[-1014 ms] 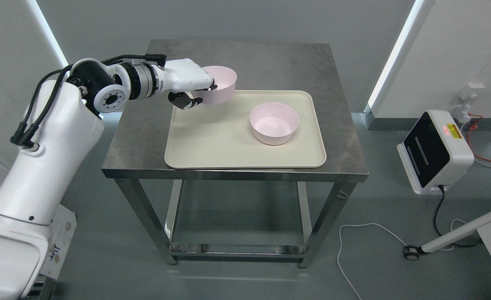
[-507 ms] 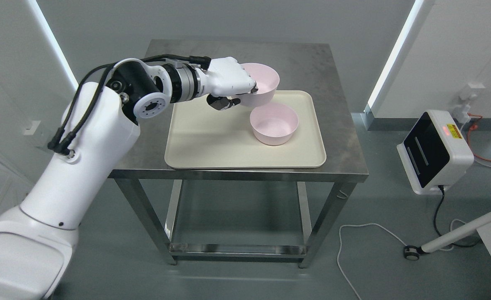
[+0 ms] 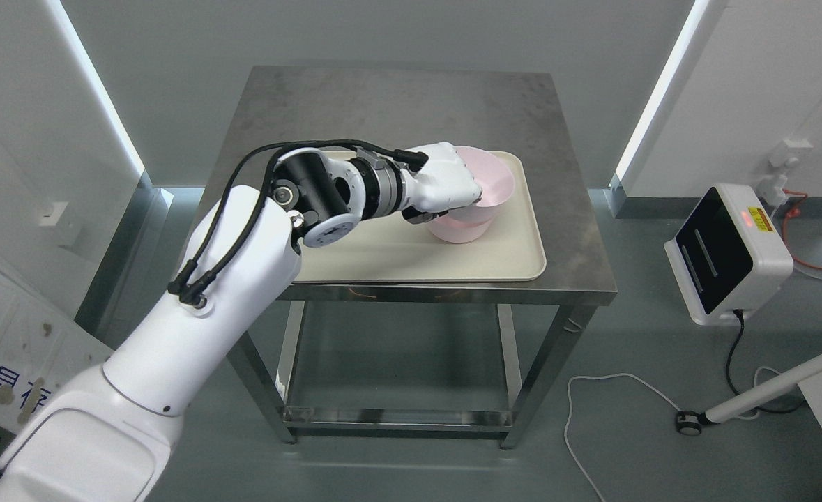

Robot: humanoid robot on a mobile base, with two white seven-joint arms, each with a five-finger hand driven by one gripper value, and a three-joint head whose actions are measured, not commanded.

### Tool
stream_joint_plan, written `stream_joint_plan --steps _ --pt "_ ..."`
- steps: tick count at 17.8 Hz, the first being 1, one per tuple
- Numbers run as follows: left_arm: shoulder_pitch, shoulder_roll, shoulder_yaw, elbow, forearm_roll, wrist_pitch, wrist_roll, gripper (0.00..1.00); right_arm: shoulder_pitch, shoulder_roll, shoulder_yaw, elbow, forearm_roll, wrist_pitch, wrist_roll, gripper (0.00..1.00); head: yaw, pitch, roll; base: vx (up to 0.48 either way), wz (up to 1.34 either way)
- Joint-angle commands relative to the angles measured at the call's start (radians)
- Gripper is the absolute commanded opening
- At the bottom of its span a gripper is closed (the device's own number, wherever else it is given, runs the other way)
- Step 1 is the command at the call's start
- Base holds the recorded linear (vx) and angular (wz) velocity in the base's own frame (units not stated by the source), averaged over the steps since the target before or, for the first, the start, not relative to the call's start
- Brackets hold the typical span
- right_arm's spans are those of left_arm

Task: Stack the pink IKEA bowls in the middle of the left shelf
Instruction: 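Carry the held bowl over the other pink bowl and lower it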

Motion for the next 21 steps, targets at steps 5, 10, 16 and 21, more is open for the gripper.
stream_joint_plan --steps 5,10,16,21 --pt "-0.001 -0.077 -0.001 0.025 -0.050 0.008 -0.002 0.00 0.002 -0.017 -0.011 -0.034 0.000 0.001 0.000 1.00 0.0000 0.000 0.000 0.000 0.00" --pt "-0.075 -0.077 0.050 0.111 -0.007 0.006 -0.002 0.00 0.002 -0.017 -0.011 -0.034 0.000 0.001 0.000 1.00 0.0000 0.000 0.000 0.000 0.00" --pt "-0.056 -0.077 0.036 0.144 -0.027 0.008 0.010 0.00 0.002 -0.017 -0.011 -0.034 0.000 0.001 0.000 1.00 0.0000 0.000 0.000 0.000 0.00" --pt "-0.056 -0.077 0.039 0.174 -0.027 0.006 0.022 0.00 0.002 -0.017 -0.011 -0.034 0.000 0.001 0.000 1.00 0.0000 0.000 0.000 0.000 0.00"
